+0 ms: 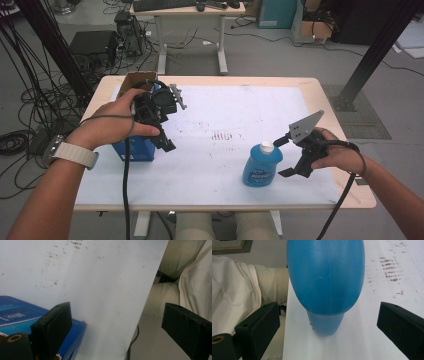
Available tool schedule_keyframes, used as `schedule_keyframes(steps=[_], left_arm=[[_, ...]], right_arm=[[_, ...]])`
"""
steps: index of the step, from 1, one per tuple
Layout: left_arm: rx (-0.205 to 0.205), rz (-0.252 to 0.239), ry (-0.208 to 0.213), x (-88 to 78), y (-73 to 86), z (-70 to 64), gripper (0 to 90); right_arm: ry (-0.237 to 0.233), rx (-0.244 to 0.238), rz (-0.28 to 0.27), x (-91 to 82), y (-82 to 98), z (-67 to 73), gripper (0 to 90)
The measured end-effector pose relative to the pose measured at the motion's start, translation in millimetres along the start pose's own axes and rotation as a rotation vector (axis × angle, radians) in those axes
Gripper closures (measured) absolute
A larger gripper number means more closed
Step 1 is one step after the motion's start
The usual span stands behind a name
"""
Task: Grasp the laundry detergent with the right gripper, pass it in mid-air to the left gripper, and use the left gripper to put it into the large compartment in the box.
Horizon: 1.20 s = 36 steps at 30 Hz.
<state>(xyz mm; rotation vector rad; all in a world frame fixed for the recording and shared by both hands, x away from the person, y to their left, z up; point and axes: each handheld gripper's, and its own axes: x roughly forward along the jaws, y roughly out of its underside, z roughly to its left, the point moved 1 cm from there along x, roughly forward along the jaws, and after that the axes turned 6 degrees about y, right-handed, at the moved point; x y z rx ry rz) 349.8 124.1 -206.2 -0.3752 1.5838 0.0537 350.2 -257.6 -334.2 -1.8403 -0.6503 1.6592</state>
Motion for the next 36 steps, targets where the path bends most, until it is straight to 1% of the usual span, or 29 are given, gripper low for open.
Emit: schedule_keyframes(steps=[15, 24, 29, 34, 36], left_arm=[[-0.003, -0.001, -0.001, -0.1, -1.5, -1.1, 9.9], [-0.003, -0.002, -0.002, 0.2, -0.4, 0.1, 10.0], [-0.004, -0.005, -0.001, 0.7, 0.1, 0.6, 10.0], [-0.007, -0.005, -0.002, 0.3, 0.8, 0.3, 10.0], [-0.007, -0.005, -0.002, 0.2, 0.7, 0.0, 10.0]], right_arm=[[0.002, 0.0, -0.007, -1.2, 0.0, 1.1, 4.4], [-0.002, -0.003, -0.002, -0.3, -0.3, 1.6, 4.4], [-0.006, -0.007, 0.009, -0.5, -2.2, 1.4, 4.4], [-0.004, -0.001, 0.005, -0.1, -2.7, 2.1, 4.5], [-0.004, -0.007, 0.003, -0.1, -2.7, 2.0, 4.6]])
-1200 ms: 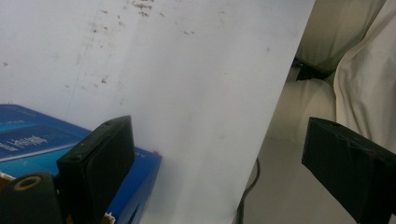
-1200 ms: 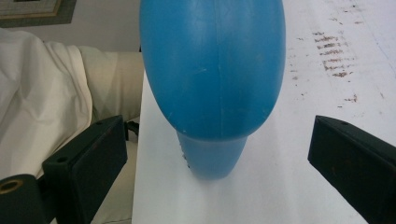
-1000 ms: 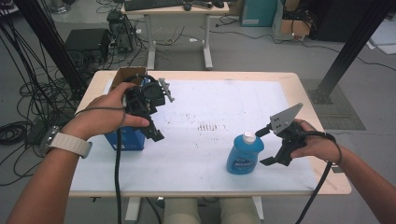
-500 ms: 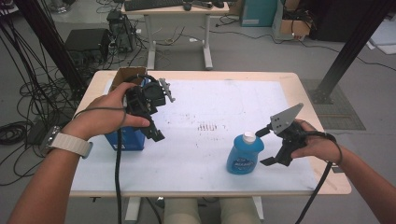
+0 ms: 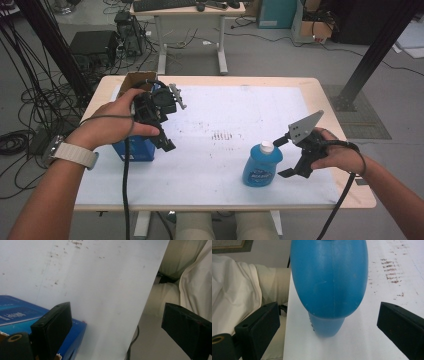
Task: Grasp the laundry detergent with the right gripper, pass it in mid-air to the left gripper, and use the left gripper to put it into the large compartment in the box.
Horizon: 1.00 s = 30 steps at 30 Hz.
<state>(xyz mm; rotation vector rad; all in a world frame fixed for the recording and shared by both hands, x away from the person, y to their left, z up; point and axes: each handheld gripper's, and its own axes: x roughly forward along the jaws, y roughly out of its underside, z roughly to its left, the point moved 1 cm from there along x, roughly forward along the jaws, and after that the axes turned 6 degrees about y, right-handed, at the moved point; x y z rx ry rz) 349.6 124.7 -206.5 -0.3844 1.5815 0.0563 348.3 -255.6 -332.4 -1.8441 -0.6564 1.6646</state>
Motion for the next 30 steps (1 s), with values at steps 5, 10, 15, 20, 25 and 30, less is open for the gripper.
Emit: schedule_keyframes(steps=[5, 10, 15, 20, 25, 30], left_arm=[[0.001, 0.001, 0.0, -0.4, -0.4, -0.8, 10.0], [0.0, 0.001, -0.001, -0.7, -0.4, -0.7, 10.0], [0.003, 0.0, 0.0, -0.5, -0.7, -0.5, 10.0], [0.001, 0.003, -0.001, -0.1, -0.3, -0.8, 10.0], [0.004, 0.002, -0.003, -0.8, -0.5, -0.4, 10.0], [0.008, 0.004, 0.005, -0.1, -0.2, 0.2, 10.0]], right_arm=[[0.0, -0.002, 0.002, 0.0, 0.0, 0.5, 4.6], [0.001, -0.006, -0.001, -0.4, 0.5, 0.2, 4.6], [0.0, -0.007, -0.003, -0.3, 0.2, 0.4, 4.8], [-0.003, 0.001, -0.004, -0.7, 0.2, 0.7, 4.9], [-0.001, 0.0, -0.002, -0.6, -0.2, 0.6, 4.9], [-0.001, -0.001, -0.003, -0.4, -0.4, 0.7, 4.9]])
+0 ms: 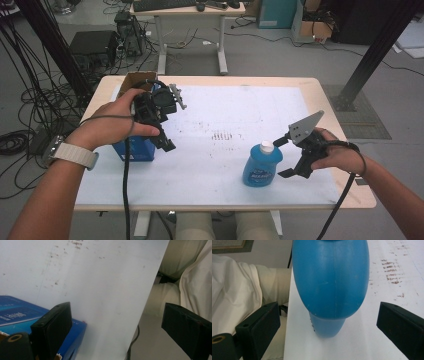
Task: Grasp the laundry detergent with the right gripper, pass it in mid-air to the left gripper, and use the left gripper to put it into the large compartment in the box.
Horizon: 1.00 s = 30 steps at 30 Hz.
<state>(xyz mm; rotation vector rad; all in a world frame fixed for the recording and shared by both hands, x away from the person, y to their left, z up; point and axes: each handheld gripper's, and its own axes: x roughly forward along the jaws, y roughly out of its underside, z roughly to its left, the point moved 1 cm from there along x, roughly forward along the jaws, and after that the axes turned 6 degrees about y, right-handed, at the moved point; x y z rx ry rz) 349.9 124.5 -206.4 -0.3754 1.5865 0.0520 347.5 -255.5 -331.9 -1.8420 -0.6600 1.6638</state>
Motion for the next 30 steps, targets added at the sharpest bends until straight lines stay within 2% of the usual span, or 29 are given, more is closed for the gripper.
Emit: schedule_keyframes(steps=[6, 12, 15, 19, 30], left_arm=[[-0.007, -0.003, -0.005, 0.2, 0.9, -0.3, 10.0], [0.004, 0.002, 0.0, 0.3, 1.2, 0.5, 10.0], [-0.009, -0.004, -0.006, 0.6, 1.8, -0.1, 10.0], [0.003, 0.0, 0.003, 0.3, 1.3, 1.0, 10.0], [-0.011, -0.004, -0.007, -0.7, 2.2, 0.2, 10.0]], right_arm=[[0.0, -0.001, -0.001, 0.7, 0.0, -0.2, 5.0], [0.002, 0.003, 0.0, 0.9, -0.1, -0.1, 5.0], [0.001, 0.003, 0.0, 1.0, 0.1, -0.3, 5.0], [0.002, 0.003, -0.001, 0.9, -0.1, -0.2, 5.1], [0.001, 0.004, -0.001, 1.4, -0.3, -0.7, 5.1]])
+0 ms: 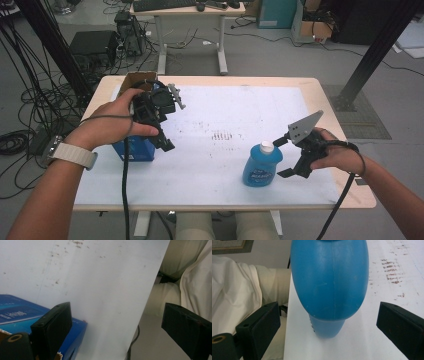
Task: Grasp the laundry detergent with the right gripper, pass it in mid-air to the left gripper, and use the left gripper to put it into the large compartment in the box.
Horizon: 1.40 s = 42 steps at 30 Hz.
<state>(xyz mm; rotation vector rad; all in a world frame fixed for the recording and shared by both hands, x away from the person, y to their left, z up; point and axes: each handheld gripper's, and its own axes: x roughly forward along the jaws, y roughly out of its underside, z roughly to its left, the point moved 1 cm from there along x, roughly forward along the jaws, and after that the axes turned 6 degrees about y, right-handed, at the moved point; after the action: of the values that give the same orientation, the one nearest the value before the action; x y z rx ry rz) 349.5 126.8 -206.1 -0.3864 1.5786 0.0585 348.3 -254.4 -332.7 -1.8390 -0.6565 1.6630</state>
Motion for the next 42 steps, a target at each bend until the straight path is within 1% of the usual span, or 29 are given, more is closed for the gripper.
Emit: schedule_keyframes(steps=[5, 9, 16, 17, 38, 42], left_arm=[[0.003, -0.001, -0.003, -0.8, 0.1, -0.4, 10.0], [0.0, -0.002, -0.002, -1.0, 0.1, -0.6, 10.0], [0.007, -0.001, 0.001, -0.8, -0.7, -0.3, 10.0], [0.004, -0.002, -0.004, -1.0, -0.6, -0.5, 10.0], [0.002, -0.005, -0.004, -1.8, -0.5, -0.2, 10.0], [0.005, -0.007, -0.004, -2.0, -0.4, 0.3, 10.0]], right_arm=[[0.001, 0.004, -0.001, -0.4, -0.2, 0.4, 5.1], [0.001, -0.004, -0.002, -0.2, -0.1, 0.2, 5.1], [-0.001, 0.005, -0.001, -0.1, 0.0, 0.6, 5.0], [0.0, 0.002, 0.002, -0.1, 0.2, 0.3, 4.7], [0.005, 0.004, -0.004, -0.6, -0.7, 0.9, 4.4], [0.005, -0.003, -0.003, -0.4, -1.0, 1.1, 4.4]])
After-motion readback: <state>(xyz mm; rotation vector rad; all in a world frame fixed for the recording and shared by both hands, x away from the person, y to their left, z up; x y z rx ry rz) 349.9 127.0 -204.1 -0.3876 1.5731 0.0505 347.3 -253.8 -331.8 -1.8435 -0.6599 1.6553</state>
